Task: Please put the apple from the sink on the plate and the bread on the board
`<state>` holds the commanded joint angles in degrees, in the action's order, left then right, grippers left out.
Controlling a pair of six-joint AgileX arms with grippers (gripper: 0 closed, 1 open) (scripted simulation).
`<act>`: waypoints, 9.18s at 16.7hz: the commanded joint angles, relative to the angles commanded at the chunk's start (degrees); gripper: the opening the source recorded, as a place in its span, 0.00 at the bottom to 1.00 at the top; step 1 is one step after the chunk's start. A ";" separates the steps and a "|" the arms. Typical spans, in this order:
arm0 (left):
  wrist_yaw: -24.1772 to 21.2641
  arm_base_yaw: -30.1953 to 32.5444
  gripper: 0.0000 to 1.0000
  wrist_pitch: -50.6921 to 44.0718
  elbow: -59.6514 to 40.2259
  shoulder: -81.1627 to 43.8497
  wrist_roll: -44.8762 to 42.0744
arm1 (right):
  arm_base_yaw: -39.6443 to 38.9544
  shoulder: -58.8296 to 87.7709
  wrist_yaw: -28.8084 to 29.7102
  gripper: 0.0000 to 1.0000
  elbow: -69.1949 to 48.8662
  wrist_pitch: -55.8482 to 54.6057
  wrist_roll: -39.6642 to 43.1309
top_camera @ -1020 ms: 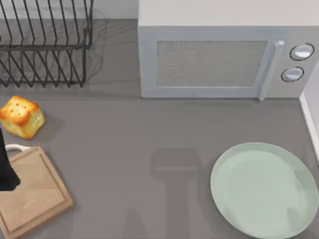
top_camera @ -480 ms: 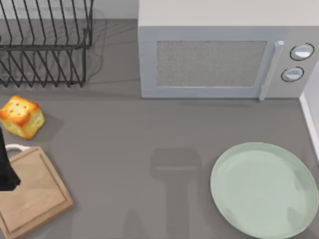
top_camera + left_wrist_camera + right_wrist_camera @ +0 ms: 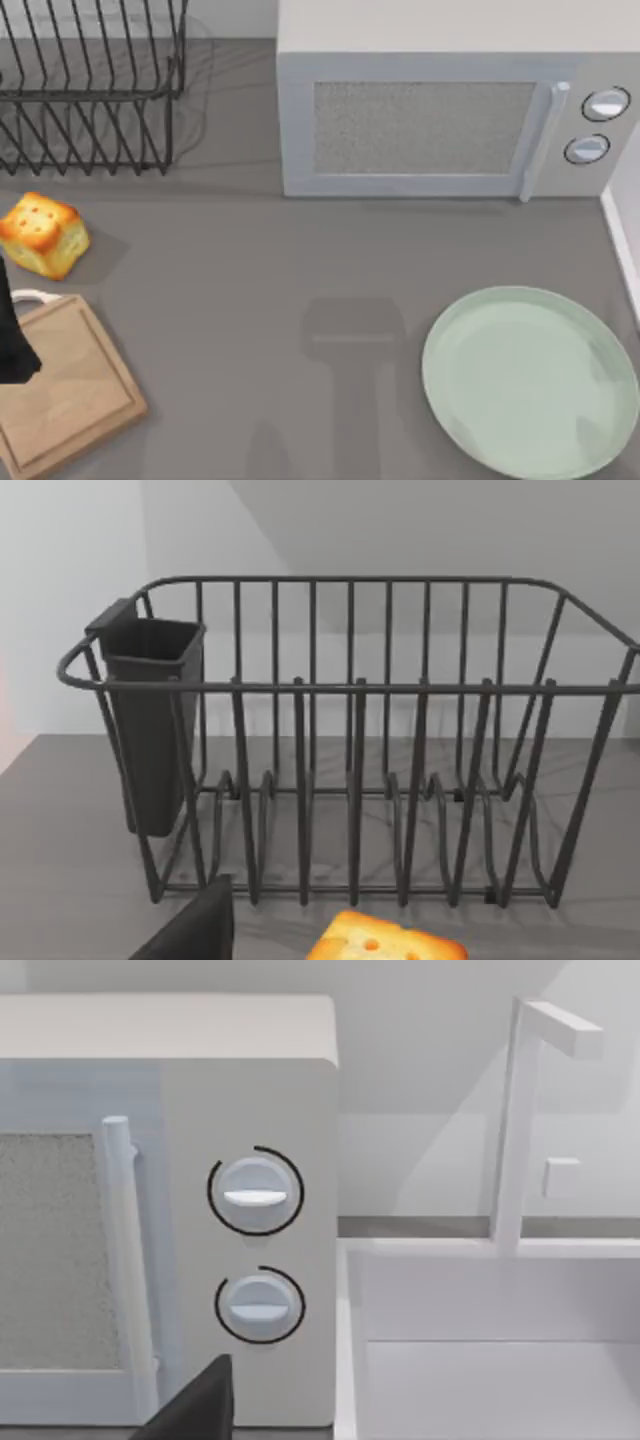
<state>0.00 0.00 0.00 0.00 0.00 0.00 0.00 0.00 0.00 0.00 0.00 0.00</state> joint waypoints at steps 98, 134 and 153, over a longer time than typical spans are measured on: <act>0.00 0.00 1.00 0.00 0.00 0.00 0.00 | 12.97 122.45 -0.42 0.00 -90.31 53.60 11.24; 0.00 0.00 1.00 0.00 0.00 0.00 0.00 | -29.53 94.81 0.00 0.53 -73.30 68.49 -30.18; 0.00 0.00 1.00 0.00 0.00 0.00 0.00 | -28.27 91.47 0.00 1.00 -70.49 65.86 -28.96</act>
<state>0.00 0.00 0.00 0.00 0.00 0.00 -28.27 91.47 0.00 -70.49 65.86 -28.96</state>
